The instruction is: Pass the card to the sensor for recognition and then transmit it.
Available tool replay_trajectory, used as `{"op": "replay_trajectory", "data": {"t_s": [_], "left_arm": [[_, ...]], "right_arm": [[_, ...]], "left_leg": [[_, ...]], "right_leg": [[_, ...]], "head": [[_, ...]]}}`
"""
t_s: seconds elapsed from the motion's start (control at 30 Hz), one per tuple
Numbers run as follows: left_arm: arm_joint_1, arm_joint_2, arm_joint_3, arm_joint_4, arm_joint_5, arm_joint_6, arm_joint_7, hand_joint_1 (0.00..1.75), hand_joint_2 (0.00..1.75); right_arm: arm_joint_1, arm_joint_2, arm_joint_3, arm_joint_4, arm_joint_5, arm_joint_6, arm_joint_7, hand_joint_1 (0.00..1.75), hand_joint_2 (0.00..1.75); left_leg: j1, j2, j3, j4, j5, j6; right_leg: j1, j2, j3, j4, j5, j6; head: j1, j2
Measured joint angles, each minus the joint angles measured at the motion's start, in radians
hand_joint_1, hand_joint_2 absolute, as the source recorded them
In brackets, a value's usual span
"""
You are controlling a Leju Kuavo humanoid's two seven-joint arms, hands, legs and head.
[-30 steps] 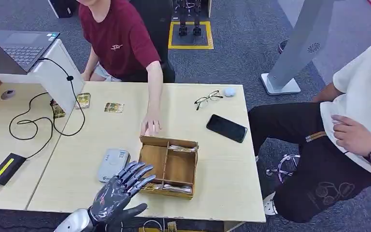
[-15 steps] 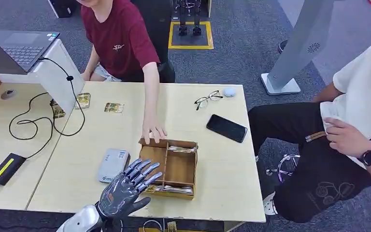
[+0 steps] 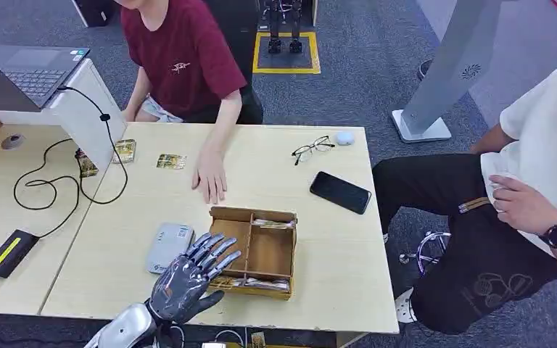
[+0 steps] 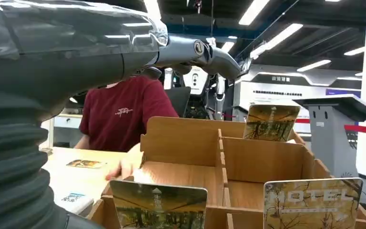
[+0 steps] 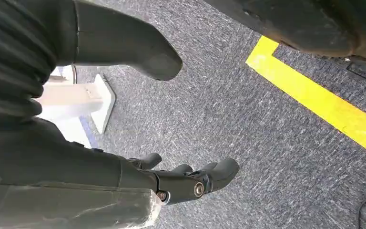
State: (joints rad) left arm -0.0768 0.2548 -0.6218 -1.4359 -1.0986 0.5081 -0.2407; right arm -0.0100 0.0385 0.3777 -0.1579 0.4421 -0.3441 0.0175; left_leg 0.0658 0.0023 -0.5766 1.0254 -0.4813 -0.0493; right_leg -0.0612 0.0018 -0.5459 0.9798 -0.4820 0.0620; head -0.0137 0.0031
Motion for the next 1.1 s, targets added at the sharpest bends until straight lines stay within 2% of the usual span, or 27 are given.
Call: {"op": "replay_trajectory", "data": {"t_s": [0.23, 0.47, 1.1], "left_arm": [[0.000, -0.003, -0.006, 0.003, 0.007, -0.002, -0.002, 0.00, 1.75], [0.001, -0.006, -0.018, 0.003, 0.038, -0.014, -0.033, 0.00, 1.75], [0.000, -0.016, -0.040, 0.025, 0.037, -0.023, -0.032, 0.00, 1.75]], "right_arm": [[0.000, 0.000, 0.000, 0.000, 0.000, 0.000, -0.004, 0.00, 1.75], [0.000, 0.000, 0.000, 0.000, 0.000, -0.002, -0.004, 0.00, 1.75], [0.000, 0.000, 0.000, 0.000, 0.001, -0.002, -0.006, 0.00, 1.75]], "left_leg": [[0.000, 0.000, 0.000, 0.000, 0.000, 0.000], [0.000, 0.000, 0.000, 0.000, 0.000, 0.000], [0.000, 0.000, 0.000, 0.000, 0.000, 0.000]], "right_leg": [[0.000, 0.000, 0.000, 0.000, 0.000, 0.000], [0.000, 0.000, 0.000, 0.000, 0.000, 0.000], [0.000, 0.000, 0.000, 0.000, 0.000, 0.000]], "head": [[0.000, 0.000], [0.000, 0.000], [0.000, 0.000]]}}
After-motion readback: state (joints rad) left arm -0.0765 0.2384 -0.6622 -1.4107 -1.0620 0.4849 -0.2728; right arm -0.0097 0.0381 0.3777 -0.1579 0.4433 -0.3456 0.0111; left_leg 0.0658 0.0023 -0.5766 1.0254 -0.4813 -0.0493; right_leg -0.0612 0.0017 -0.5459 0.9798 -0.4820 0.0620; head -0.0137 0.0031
